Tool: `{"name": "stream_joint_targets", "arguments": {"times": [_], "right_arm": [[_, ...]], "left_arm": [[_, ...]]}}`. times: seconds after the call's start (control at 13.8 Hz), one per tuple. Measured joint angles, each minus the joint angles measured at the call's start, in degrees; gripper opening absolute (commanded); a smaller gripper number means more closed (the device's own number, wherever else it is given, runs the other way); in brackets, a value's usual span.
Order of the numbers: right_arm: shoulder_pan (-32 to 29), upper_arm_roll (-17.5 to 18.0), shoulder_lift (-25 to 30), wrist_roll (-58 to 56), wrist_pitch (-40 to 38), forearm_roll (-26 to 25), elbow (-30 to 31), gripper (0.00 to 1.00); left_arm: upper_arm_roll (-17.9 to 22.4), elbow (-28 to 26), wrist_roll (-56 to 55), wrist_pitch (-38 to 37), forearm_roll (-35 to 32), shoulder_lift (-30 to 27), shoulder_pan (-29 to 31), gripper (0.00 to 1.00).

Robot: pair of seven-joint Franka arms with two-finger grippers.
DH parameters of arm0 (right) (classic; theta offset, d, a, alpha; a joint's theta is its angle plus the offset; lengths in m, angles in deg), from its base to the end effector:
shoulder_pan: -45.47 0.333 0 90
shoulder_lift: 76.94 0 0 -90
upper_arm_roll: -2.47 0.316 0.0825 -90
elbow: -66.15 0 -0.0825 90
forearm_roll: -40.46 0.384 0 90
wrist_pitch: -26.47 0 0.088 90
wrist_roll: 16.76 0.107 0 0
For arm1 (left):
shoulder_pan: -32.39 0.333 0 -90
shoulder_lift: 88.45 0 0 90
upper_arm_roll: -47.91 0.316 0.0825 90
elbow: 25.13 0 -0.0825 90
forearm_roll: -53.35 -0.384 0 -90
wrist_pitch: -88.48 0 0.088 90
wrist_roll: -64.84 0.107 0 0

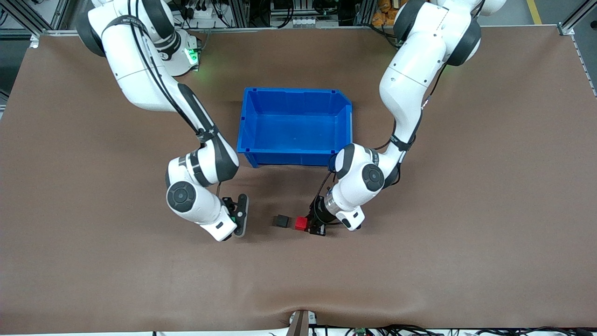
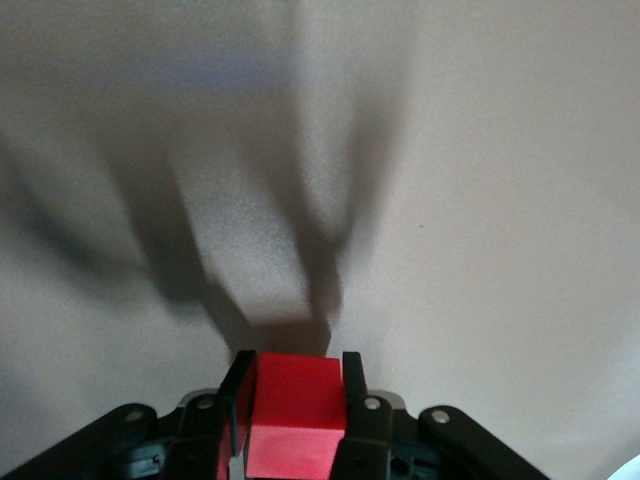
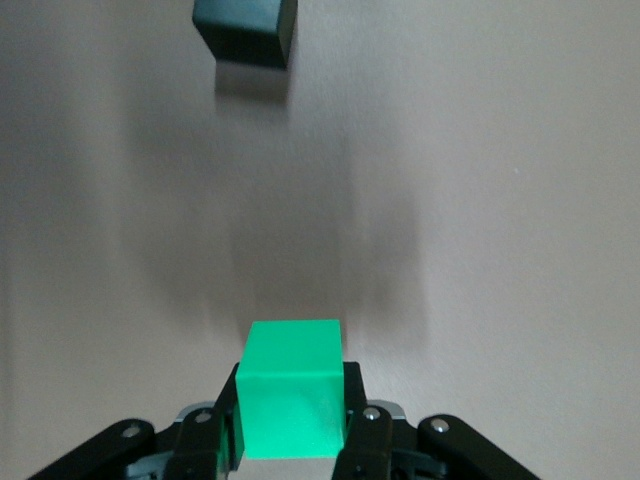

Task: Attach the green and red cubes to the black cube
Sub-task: 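Press the red cube onto the black cube with the left gripper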

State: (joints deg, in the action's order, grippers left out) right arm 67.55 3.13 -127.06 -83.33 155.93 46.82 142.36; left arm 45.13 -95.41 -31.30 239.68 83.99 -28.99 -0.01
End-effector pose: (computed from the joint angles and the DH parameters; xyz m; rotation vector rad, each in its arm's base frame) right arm 0.6890 0.2898 0.2094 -2.2606 -2.0768 -0.1329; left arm 0.6523 -0.4294 0.1703 1.9180 1.8239 -0.2632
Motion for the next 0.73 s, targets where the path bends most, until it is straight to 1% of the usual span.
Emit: {"name": "stream_joint_targets", "arguments": {"times": [0.15, 0.36, 0.51, 0.73], "right_arm": [[1.48, -0.1, 0.0, 3.55, -0.85, -0.03, -0.01, 0.0], [2.17, -0.31, 0.0, 7.49, -3.17, -0.23, -0.06, 0.0], [2.3, -0.32, 0.0, 10.39, -4.38, -1.86, -0.25, 0.0], [3.22, -0.31, 0.01, 16.72, -8.11, -5.8, -1.0, 0.0]], "left_arm": [[0.11, 0.49, -0.98, 0.0, 0.0, 0.29, -0.22, 0.0], [0.12, 0.83, -1.13, 0.0, 0.0, 0.58, -0.38, 0.0], [0.13, 0.88, -1.16, 0.0, 0.0, 0.72, -0.39, 0.0], [0.13, 1.11, -2.48, 0.07, 0.0, 1.06, -0.43, 0.0]]}}
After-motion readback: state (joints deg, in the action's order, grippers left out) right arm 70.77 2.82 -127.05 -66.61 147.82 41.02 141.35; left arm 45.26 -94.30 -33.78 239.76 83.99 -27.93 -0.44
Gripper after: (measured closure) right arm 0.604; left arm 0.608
